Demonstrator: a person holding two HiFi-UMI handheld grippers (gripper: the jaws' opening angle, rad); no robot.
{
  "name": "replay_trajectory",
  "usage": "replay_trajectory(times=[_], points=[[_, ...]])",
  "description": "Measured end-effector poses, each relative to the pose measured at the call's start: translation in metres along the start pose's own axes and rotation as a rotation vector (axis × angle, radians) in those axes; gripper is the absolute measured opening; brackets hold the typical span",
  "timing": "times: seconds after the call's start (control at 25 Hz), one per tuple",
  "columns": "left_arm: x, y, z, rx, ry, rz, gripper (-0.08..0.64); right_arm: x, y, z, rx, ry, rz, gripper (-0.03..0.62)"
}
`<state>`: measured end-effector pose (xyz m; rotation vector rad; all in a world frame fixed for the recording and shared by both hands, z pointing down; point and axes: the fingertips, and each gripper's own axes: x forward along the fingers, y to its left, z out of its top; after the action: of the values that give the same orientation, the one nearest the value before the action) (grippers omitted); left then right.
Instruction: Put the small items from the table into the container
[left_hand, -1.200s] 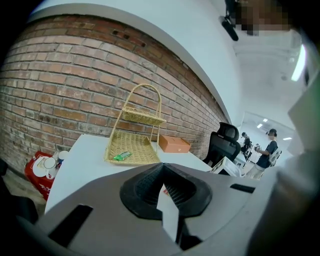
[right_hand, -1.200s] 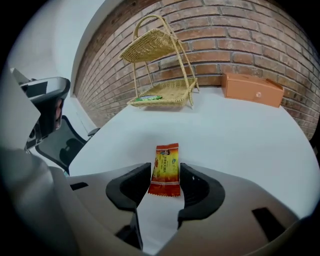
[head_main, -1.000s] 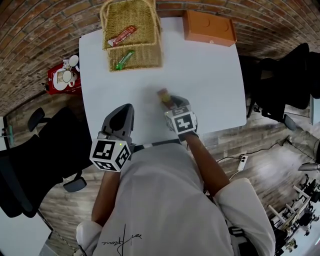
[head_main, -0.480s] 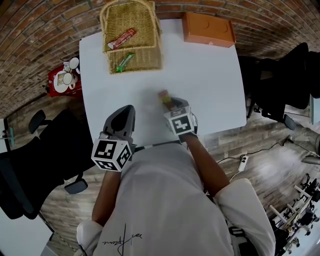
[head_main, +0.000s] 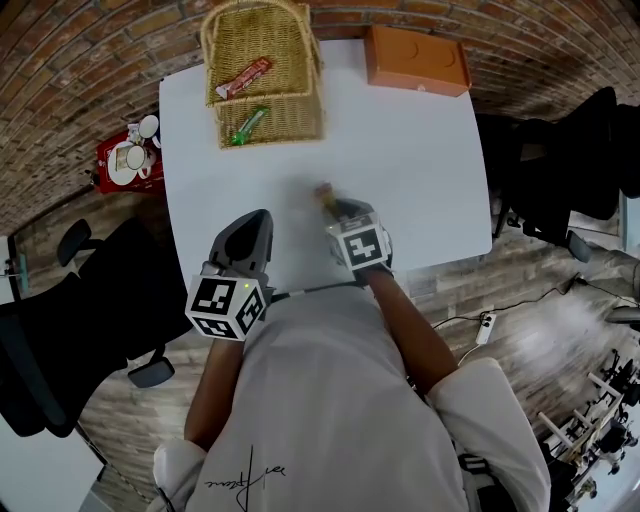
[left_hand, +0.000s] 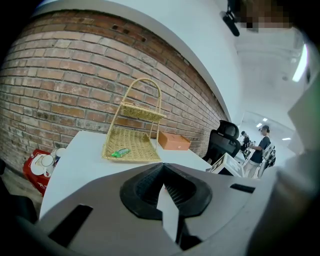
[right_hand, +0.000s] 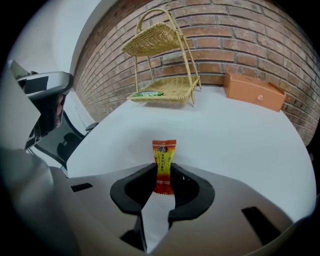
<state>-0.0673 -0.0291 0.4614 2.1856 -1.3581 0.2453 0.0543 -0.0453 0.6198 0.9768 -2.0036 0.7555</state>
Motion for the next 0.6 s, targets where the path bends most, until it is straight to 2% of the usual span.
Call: replay_trajectory(times=[0.6], points=[[-0.004, -0.004, -0.002, 0.001, -0.008, -0.004, 0.009, -0.009, 0.002, 0.006, -0.017, -0.009, 0.015, 0.047]])
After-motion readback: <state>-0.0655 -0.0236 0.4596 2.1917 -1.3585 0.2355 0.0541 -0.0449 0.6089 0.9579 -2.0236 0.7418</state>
